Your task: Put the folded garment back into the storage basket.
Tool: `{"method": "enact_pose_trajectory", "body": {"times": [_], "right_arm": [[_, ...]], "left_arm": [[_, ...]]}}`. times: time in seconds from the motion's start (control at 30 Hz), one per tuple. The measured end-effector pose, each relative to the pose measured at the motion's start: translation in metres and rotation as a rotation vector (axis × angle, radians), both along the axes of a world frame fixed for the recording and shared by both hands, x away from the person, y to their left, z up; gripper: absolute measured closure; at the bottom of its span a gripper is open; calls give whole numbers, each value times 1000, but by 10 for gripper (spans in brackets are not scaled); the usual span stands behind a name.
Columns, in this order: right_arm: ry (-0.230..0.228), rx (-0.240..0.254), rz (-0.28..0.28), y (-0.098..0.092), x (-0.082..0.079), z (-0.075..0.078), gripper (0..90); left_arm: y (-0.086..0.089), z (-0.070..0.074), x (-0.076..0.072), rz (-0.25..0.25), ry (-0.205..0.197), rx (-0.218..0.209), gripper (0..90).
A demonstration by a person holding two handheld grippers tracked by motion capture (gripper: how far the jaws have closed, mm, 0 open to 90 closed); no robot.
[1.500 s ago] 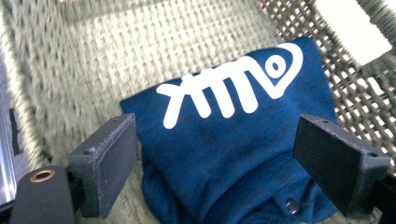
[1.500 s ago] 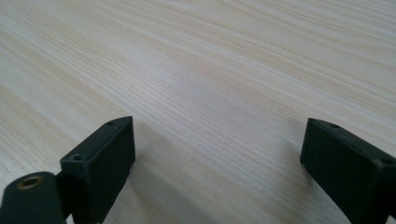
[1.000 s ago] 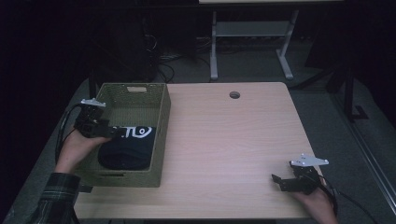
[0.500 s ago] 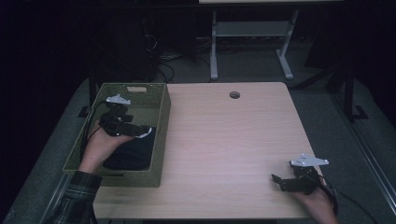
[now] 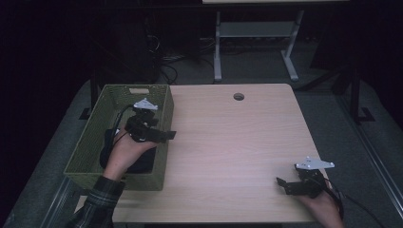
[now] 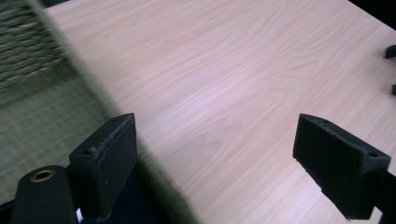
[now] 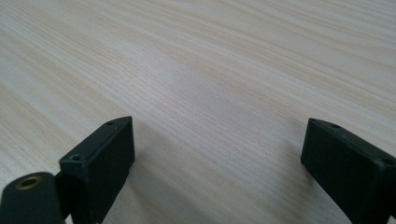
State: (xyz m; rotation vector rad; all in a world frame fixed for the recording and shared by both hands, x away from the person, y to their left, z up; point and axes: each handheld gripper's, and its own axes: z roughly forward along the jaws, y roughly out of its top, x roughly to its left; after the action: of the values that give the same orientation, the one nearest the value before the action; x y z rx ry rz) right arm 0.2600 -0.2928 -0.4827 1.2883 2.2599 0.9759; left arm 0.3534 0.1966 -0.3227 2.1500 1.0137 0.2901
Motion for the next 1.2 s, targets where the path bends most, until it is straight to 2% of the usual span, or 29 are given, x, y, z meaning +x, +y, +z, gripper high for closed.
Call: {"method": "enact_pose_trajectory", "body": {"times": [0.03,0.13,0.3,0.6,0.8,0.9,0.93,1.2], "right_arm": [[0,1,0,0,0,0,94],[0,0,1,0,0,0,94],[0,-1,1,0,0,0,94],[0,-1,2,0,0,0,93],[1,0,0,0,0,0,93],[0,-1,1,0,0,0,93],[0,-1,1,0,0,0,93],[-1,-1,2,0,0,0,92]], "left_arm": [[-10,-3,-2,-15,0,0,136],[-17,-5,-3,-26,-2,-8,136],[-40,-10,-9,-64,-5,-21,136],[-64,-28,-16,-98,4,-36,136],[-83,-40,-23,-127,-6,-42,134],[-94,-51,-28,-148,-9,-29,131],[-94,-51,-28,-148,-9,-29,132],[-111,-83,-34,-183,2,-5,129]]}}
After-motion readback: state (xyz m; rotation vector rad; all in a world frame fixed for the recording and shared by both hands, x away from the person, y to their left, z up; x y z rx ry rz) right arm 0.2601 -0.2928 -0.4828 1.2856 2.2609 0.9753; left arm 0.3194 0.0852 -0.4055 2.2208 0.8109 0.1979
